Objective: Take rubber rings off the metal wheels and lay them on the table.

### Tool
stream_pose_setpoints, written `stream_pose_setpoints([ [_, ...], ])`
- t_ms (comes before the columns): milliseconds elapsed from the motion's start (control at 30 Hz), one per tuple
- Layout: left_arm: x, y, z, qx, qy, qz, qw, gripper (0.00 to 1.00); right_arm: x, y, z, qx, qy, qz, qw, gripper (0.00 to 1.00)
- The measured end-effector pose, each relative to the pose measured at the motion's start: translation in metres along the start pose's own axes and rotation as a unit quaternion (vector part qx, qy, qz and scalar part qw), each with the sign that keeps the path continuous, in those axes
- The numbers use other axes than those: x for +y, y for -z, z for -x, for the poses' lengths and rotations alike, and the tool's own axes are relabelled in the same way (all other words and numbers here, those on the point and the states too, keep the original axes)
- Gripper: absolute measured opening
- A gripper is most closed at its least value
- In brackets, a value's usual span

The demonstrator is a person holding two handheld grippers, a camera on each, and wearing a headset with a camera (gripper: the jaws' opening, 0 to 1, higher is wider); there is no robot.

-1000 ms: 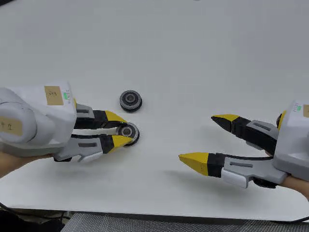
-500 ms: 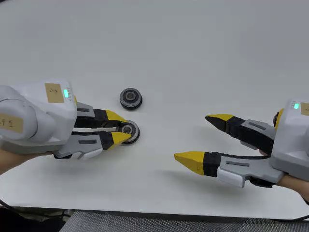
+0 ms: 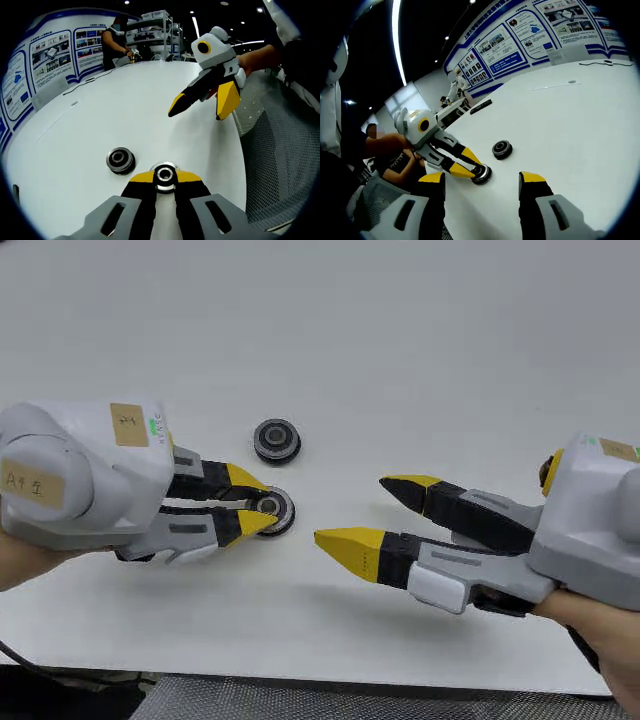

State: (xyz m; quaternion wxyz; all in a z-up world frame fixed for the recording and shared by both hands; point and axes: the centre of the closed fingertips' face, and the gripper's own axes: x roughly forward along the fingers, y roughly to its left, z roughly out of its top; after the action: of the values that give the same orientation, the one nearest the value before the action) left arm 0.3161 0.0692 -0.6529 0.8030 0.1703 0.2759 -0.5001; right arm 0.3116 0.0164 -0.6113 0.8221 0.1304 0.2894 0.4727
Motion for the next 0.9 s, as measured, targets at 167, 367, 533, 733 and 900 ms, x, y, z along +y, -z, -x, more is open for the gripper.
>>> stream_pose_setpoints([
  [167, 0.000, 0.000, 0.000, 0.007, 0.004, 0.000, 1.0000, 0.13, 0.002, 0.004, -0.006, -0.002, -0.003, -0.031, 0.9995, 0.57],
  [367, -0.001, 0.001, 0.000, 0.011, 0.006, 0.000, 0.9999, 0.13, 0.003, 0.008, -0.014, 0.000, -0.006, -0.065, 0.9979, 0.52],
  [533, -0.001, 0.001, 0.001, 0.006, 0.003, 0.005, 1.0000, 0.13, 0.005, 0.007, -0.023, -0.009, -0.009, -0.124, 0.9922, 0.50],
  [733, -0.001, 0.001, 0.001, 0.003, 0.004, 0.005, 1.0000, 0.13, 0.007, 0.015, -0.034, 0.010, -0.004, -0.156, 0.9877, 0.46],
  [900, -0.001, 0.001, 0.001, 0.000, 0.008, 0.003, 1.0000, 0.13, 0.008, 0.020, -0.040, 0.021, -0.001, -0.178, 0.9837, 0.41],
])
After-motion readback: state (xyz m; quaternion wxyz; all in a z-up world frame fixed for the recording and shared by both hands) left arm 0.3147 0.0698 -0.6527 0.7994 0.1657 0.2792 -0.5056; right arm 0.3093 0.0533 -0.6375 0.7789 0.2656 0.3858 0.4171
